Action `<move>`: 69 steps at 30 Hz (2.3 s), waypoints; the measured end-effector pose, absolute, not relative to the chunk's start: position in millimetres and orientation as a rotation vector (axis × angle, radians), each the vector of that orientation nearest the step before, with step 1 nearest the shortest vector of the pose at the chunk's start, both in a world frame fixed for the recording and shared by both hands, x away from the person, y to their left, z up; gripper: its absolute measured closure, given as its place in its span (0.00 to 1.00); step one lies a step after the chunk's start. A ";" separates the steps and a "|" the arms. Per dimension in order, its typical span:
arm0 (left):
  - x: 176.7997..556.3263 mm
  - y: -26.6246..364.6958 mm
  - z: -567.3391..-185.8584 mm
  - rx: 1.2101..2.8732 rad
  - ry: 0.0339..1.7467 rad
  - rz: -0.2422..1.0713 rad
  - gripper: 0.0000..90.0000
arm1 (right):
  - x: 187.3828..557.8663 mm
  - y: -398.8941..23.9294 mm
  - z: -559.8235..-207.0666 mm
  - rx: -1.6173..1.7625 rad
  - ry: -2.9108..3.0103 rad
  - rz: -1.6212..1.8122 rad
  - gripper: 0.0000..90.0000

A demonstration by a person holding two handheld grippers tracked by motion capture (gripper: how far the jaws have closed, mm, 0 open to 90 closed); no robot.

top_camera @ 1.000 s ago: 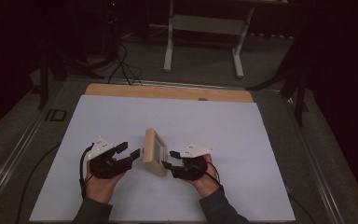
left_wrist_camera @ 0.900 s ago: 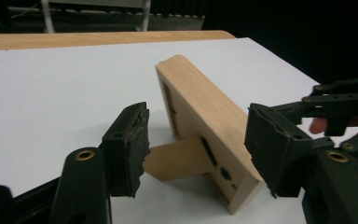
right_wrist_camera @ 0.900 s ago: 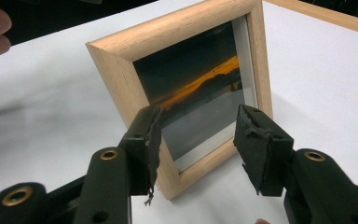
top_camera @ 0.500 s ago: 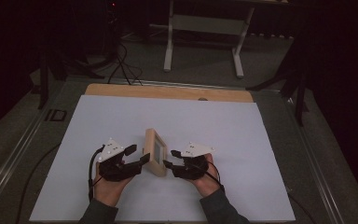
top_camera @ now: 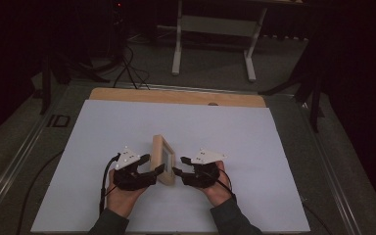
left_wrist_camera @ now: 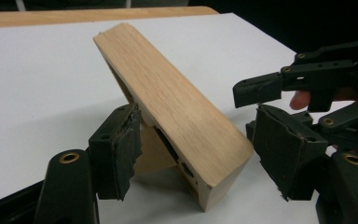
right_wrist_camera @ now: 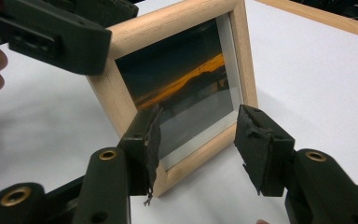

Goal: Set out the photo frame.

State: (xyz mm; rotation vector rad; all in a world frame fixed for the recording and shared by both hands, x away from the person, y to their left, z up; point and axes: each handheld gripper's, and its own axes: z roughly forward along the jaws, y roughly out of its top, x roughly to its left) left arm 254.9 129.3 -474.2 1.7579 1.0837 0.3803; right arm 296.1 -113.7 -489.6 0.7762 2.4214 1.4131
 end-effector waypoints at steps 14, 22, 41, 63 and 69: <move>259.9 124.8 -480.0 1.780 1.103 0.355 0.42 | 296.8 -114.1 -490.4 0.778 2.419 1.403 0.55; 260.7 125.4 -480.3 1.781 1.102 0.330 0.45 | 296.8 -114.7 -490.0 0.778 2.414 1.401 0.55; 261.4 127.0 -480.2 1.785 1.098 0.297 0.54 | 298.9 -119.6 -487.6 0.803 2.389 1.413 0.54; 257.0 117.5 -478.7 1.835 1.009 0.296 0.67 | 306.5 -152.0 -463.7 0.879 2.231 1.463 0.54; 253.0 112.3 -479.0 1.855 0.963 0.330 0.67 | 307.1 -153.3 -462.6 0.888 2.214 1.458 0.59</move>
